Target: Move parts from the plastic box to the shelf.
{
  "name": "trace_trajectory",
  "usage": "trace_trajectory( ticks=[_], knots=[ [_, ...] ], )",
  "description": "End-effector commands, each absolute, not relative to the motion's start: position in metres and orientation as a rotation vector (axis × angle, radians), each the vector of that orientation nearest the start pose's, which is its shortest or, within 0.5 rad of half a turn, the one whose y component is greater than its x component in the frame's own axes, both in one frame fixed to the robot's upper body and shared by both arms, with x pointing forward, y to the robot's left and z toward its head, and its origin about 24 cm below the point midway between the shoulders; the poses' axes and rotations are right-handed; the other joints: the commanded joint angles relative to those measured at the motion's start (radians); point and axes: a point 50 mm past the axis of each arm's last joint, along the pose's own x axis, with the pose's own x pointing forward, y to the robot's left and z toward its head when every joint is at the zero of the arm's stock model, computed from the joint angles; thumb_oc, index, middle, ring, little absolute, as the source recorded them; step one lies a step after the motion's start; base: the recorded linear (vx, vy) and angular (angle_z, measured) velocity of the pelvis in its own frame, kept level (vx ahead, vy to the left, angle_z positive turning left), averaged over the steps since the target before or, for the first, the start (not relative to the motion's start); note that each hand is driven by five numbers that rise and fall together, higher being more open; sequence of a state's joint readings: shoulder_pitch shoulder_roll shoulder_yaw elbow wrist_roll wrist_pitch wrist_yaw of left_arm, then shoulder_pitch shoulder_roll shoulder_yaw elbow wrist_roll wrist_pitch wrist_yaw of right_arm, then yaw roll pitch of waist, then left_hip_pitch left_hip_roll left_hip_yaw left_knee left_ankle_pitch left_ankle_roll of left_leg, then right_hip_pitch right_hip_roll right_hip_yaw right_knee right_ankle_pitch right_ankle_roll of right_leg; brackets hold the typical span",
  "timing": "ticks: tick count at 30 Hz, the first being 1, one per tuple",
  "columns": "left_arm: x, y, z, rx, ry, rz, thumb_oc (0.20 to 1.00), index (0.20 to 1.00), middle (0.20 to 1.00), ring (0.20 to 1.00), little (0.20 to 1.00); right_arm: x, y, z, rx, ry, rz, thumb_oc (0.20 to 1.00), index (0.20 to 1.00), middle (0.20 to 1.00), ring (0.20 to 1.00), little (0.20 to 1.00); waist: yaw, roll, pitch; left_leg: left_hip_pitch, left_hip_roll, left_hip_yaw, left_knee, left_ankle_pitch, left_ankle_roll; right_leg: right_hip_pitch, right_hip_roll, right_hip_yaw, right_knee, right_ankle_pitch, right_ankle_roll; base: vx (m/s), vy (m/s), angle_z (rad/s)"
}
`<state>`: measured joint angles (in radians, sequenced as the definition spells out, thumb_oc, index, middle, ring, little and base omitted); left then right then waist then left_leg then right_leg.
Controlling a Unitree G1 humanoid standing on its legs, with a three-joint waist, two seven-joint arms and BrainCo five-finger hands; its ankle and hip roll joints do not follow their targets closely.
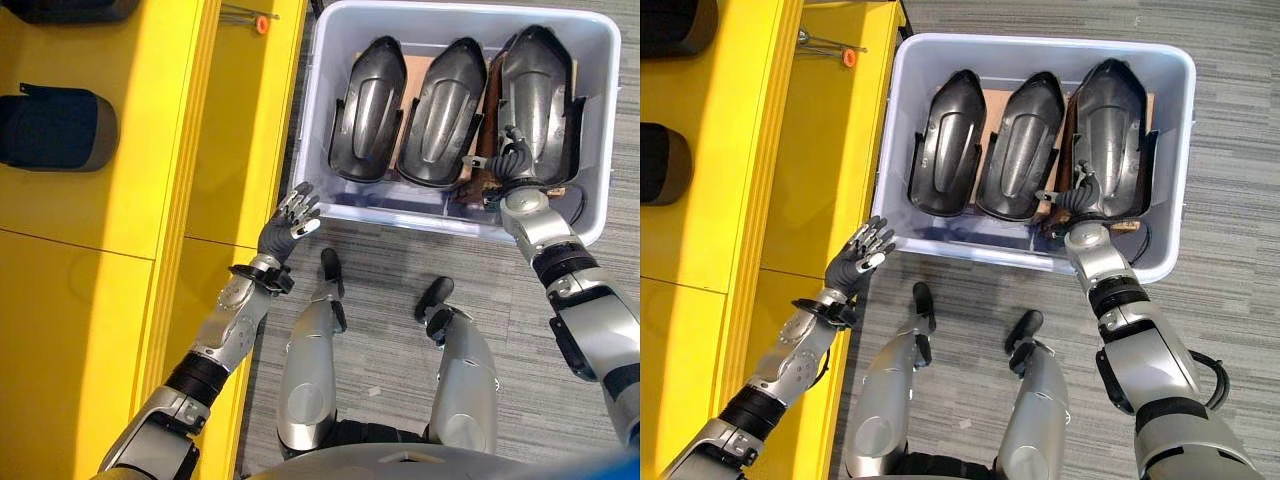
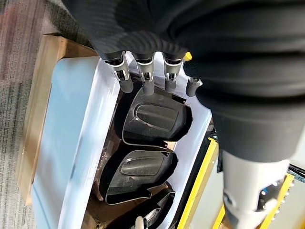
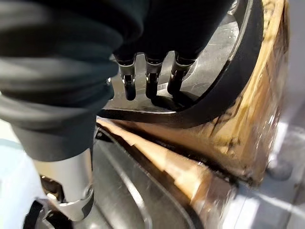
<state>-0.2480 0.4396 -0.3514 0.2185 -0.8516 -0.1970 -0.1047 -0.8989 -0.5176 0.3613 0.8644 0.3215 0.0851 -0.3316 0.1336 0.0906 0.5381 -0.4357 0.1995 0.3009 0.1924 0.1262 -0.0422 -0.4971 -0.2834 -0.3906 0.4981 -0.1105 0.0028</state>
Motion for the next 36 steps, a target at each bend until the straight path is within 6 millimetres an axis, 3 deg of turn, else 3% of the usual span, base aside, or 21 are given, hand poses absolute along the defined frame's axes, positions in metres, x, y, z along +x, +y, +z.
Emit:
trace_trajectory(
  ticks=[1, 10, 13, 14, 17, 20, 24, 26, 29, 36],
  knots=[
    [0.285, 0.149, 0.075, -0.379, -0.095, -0.369, 1.000, 1.000, 1.000, 1.000, 1.000, 0.395, -0.207, 0.153, -0.380, -0.059, -0.215, 1.000, 1.000, 1.000, 1.000, 1.000, 0.027, 0.019, -0.018, 0.010, -0.003, -0.023, 0.024, -0.066, -0.039, 0.000, 0.015, 0.052, 0.024, 0.002, 0.066, 0.01, 0.018, -0.06],
    [0.279, 0.144, 0.071, -0.336, -0.109, -0.382, 1.000, 1.000, 1.000, 1.000, 1.000, 0.390, -0.173, 0.179, -0.441, -0.234, -0.172, 1.000, 1.000, 1.000, 1.000, 1.000, 0.015, 0.011, -0.018, 0.044, -0.002, -0.008, 0.014, -0.068, -0.038, 0.025, 0.021, 0.058, 0.005, 0.009, 0.067, 0.00, 0.004, -0.03],
    [0.277, 0.143, 0.071, -0.311, -0.114, -0.400, 1.000, 1.000, 1.000, 1.000, 1.000, 0.390, -0.180, 0.197, -0.490, -0.314, -0.282, 1.000, 1.000, 1.000, 1.000, 1.000, 0.010, 0.017, -0.018, 0.071, -0.006, -0.002, 0.011, -0.073, -0.038, 0.049, 0.027, 0.064, -0.007, 0.007, 0.066, 0.02, 0.028, -0.06],
    [0.277, 0.144, 0.071, -0.336, -0.117, -0.391, 1.000, 1.000, 1.000, 1.000, 1.000, 0.388, -0.186, 0.208, -0.600, -0.396, -0.371, 1.000, 1.000, 1.000, 1.000, 1.000, 0.007, 0.022, -0.018, 0.082, -0.005, -0.002, 0.010, -0.073, -0.039, 0.058, 0.023, 0.065, -0.006, 0.006, 0.068, 0.02, 0.050, -0.05],
    [0.276, 0.142, 0.072, -0.345, -0.121, -0.389, 1.000, 1.000, 1.000, 1.000, 1.000, 0.383, -0.195, 0.220, -0.688, -0.521, -0.522, 1.000, 1.000, 1.000, 1.000, 1.000, 0.003, 0.027, -0.018, 0.089, -0.005, -0.001, 0.009, -0.075, -0.038, 0.064, 0.020, 0.069, -0.004, 0.004, 0.069, 0.01, 0.030, -0.10],
    [0.276, 0.141, 0.071, -0.292, -0.125, -0.357, 1.000, 1.000, 1.000, 1.000, 1.000, 0.369, -0.191, 0.246, -0.804, -0.795, -0.610, 1.000, 1.000, 1.000, 1.000, 1.000, -0.007, 0.038, -0.018, 0.104, -0.010, 0.002, 0.002, -0.078, -0.039, 0.074, 0.023, 0.072, -0.009, 0.001, 0.071, 0.00, 0.050, -0.08],
    [0.272, 0.140, 0.069, -0.311, -0.138, -0.354, 1.000, 1.000, 1.000, 1.000, 1.000, 0.355, -0.180, 0.254, -0.807, -0.937, -0.618, 1.000, 1.000, 1.000, 1.000, 1.000, -0.021, 0.040, -0.018, 0.123, -0.010, 0.016, -0.011, -0.078, -0.040, 0.086, 0.024, 0.078, -0.025, 0.005, 0.074, -0.01, 0.050, -0.04],
    [0.271, 0.140, 0.068, -0.325, -0.141, -0.350, 1.000, 1.000, 1.000, 1.000, 1.000, 0.353, -0.183, 0.250, -0.768, -0.888, -0.650, 1.000, 1.000, 1.000, 1.000, 1.000, -0.031, 0.038, -0.018, 0.134, -0.008, 0.024, -0.015, -0.079, -0.040, 0.094, 0.023, 0.083, -0.034, 0.007, 0.075, -0.01, 0.054, -0.07],
    [0.270, 0.138, 0.068, -0.329, -0.142, -0.363, 1.000, 1.000, 1.000, 1.000, 1.000, 0.359, -0.203, 0.224, -0.708, -0.674, -0.698, 1.000, 1.000, 1.000, 1.000, 1.000, -0.041, 0.035, -0.018, 0.140, -0.005, 0.033, -0.022, -0.081, -0.042, 0.098, 0.023, 0.086, -0.051, 0.014, 0.076, -0.03, 0.065, -0.08],
    [0.275, 0.133, 0.068, -0.416, -0.105, -0.352, 1.000, 1.000, 1.000, 1.000, 1.000, 0.372, -0.223, 0.211, -0.563, -0.449, -0.743, 1.000, 1.000, 1.000, 1.000, 1.000, -0.031, 0.030, -0.018, 0.103, -0.006, 0.034, -0.024, -0.077, -0.042, 0.068, 0.023, 0.080, -0.049, 0.018, 0.078, -0.03, 0.048, -0.03]
  ],
)
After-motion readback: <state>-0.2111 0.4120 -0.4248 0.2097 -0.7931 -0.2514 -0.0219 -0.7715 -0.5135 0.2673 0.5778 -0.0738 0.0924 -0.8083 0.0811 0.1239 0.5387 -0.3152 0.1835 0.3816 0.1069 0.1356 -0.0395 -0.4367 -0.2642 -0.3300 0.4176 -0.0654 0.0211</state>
